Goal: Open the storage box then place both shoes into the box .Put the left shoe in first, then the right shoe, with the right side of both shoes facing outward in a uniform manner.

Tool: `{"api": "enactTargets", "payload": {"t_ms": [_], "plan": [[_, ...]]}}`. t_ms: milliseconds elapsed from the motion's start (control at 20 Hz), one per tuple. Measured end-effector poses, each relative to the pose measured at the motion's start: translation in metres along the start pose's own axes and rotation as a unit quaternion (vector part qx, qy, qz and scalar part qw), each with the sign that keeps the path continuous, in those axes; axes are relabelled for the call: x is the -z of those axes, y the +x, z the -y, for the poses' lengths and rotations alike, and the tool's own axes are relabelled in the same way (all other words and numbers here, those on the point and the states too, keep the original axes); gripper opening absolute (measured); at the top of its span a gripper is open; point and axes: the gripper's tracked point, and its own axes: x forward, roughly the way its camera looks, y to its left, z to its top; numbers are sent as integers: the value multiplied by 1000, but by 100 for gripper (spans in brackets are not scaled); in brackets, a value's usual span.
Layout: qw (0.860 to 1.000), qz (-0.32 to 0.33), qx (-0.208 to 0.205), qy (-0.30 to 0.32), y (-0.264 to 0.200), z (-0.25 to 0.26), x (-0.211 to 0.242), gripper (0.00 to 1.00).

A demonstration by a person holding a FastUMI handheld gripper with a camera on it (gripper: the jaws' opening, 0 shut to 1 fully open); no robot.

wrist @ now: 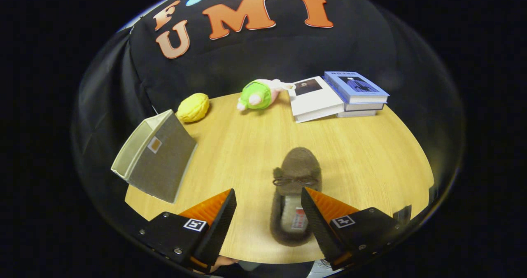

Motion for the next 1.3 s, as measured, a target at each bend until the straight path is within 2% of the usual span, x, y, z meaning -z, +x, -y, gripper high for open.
{"api": "enactTargets", "payload": {"t_ms": [350,500,800,900,950,1000,1050,1150,1300], "plan": [[999,-14,53,-2,20,47,32,92],[997,-20,70,0,35,60,38,87],[996,-5,91,-11,52,70,30,62],[996,-12,87,-13,61,67,31,49],[996,-12,86,-13,63,65,31,38],[996,-11,89,-16,66,62,32,34],[995,-8,99,-25,67,64,31,24],[992,-2,113,-46,68,65,28,15],[996,-3,88,-29,65,50,24,6]]}}
